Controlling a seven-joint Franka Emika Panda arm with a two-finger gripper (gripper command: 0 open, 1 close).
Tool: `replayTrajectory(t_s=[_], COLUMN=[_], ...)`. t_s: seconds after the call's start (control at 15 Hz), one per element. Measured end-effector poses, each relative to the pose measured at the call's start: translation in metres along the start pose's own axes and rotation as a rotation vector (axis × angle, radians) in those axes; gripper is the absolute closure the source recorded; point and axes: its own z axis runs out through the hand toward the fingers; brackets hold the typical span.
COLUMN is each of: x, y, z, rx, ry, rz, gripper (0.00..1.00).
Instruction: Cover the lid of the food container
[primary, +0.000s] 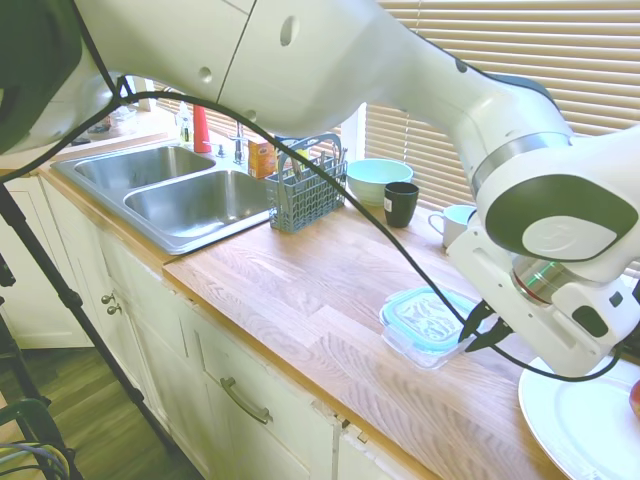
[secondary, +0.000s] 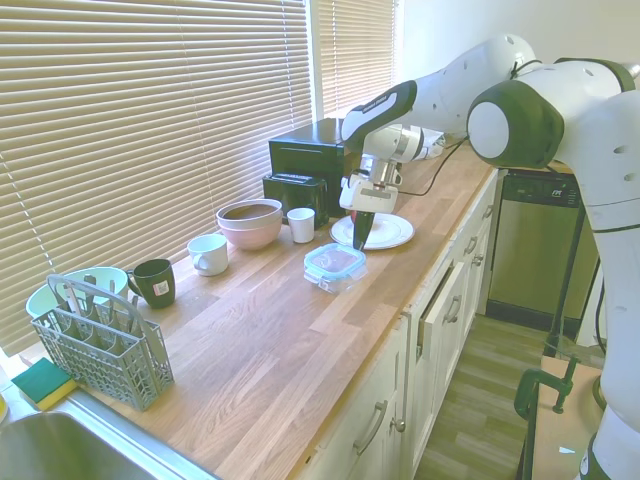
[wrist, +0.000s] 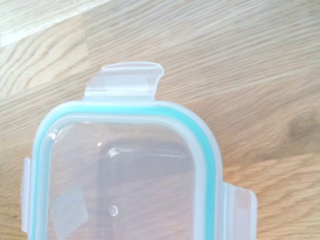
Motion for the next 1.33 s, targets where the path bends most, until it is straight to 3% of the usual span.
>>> replayTrajectory(t_s=[0.8, 1.33], x=[-0.053, -0.080], y=[-0.059, -0.051], z=[0.047, -0.003], rx=[0.041, 0.080], ry=[-0.024, 0.037], rz=[0.017, 0.057], gripper=[0.00, 0.00])
